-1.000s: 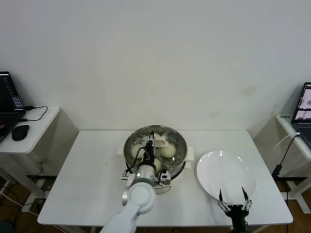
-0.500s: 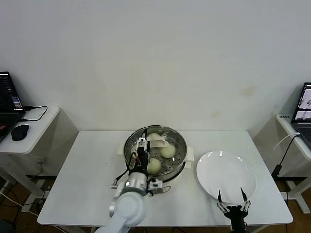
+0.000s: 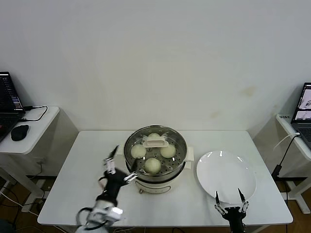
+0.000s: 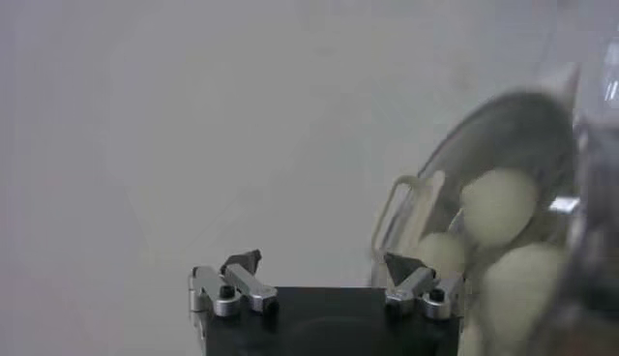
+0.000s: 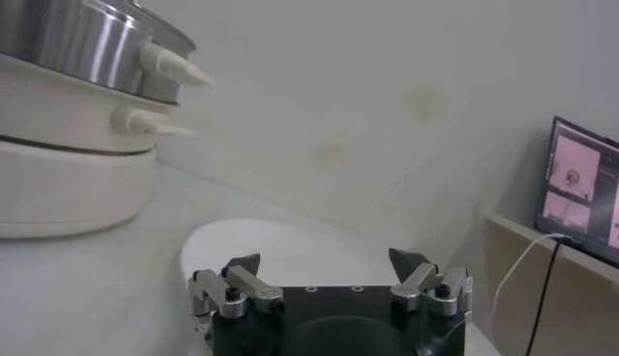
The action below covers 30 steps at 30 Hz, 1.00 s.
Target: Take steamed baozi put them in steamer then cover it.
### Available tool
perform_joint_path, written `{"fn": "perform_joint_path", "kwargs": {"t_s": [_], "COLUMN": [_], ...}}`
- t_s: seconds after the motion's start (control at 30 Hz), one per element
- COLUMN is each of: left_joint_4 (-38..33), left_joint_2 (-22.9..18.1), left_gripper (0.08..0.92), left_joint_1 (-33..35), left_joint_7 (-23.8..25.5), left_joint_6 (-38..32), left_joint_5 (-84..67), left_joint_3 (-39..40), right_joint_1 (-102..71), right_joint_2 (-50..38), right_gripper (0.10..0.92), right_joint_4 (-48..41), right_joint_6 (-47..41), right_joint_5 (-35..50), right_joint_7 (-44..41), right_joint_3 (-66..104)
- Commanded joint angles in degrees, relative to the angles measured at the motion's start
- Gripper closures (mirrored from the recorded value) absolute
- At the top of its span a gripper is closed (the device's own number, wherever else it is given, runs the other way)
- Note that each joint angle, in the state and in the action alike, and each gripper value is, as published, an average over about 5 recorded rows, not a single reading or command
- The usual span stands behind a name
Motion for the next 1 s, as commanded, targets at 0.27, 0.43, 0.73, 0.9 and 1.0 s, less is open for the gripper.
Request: {"fn": "perform_joint_path", "kwargs": {"t_s": [0.27, 0.43, 0.73, 0.9, 1.0], "left_joint_4": [1.7, 4.0, 4.7, 4.1, 4.2], "left_joint_2": [1.4, 1.2, 1.2, 1.5, 1.7], "left_gripper": [0.177, 0.177, 0.177, 0.177, 0.177], "left_joint_1": [25.5, 26.2, 27.0, 27.0, 27.0], "left_joint_7": [-6.1, -4.2, -2.7, -2.9, -3.0], "left_joint_6": [-16.5, -19.9, -21.8, -21.1, -20.3], "left_joint_5": [-43.4, -42.5, -42.8, -43.0, -43.3], "left_joint_3": [-12.9, -13.4, -13.3, -13.4, -13.3], "right_joint_1": [-9.5, -11.1, -12.4, -13.0, -13.3], "right_joint_2": [-9.6, -10.3, -10.4, -10.2, -10.0], "right_gripper": [0.203, 0.203, 0.203, 0.203, 0.203], "right_joint_4": [7.2, 10.5, 14.2, 14.4, 14.8], "right_joint_6": [-2.1, -5.6, -10.7, -11.8, -12.3], "right_joint_5": [13.0, 17.1, 20.0, 19.9, 20.0], "right_joint_7": [-3.9, -5.5, -5.9, -5.4, -5.1], "right_joint_3": [-4.5, -6.4, -6.8, -6.9, -7.0]}}
